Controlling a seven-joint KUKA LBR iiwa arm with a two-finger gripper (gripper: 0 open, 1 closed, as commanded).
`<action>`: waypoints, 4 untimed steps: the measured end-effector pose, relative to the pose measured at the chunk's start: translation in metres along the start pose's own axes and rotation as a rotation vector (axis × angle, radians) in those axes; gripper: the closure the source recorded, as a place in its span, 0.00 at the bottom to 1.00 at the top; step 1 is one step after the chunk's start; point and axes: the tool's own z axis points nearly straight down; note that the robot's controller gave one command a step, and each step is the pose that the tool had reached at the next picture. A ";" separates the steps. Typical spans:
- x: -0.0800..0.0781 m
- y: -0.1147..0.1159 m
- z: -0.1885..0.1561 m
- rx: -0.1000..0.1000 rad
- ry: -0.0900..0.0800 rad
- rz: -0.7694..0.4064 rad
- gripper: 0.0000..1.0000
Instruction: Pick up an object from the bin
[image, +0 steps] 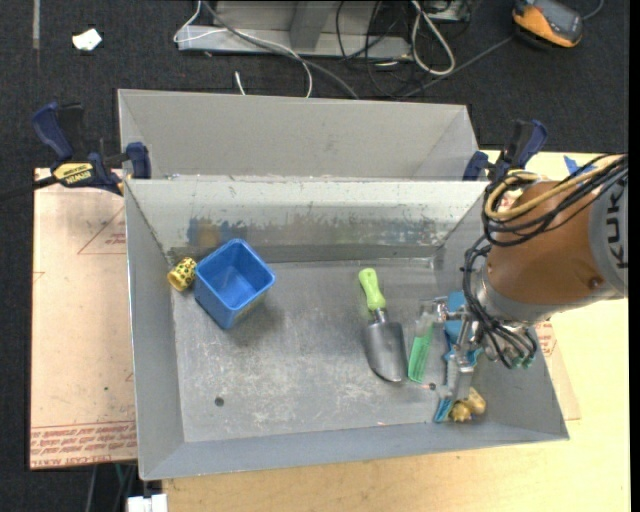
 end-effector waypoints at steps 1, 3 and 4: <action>-0.023 -0.035 -0.023 0.000 -0.002 -0.027 0.00; 0.001 -0.011 -0.042 -0.004 0.005 -0.187 1.00; -0.009 -0.009 -0.031 -0.005 0.003 -0.154 1.00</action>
Offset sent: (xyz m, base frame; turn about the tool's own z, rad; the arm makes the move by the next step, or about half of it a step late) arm -0.0005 -0.0122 0.0424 -0.1894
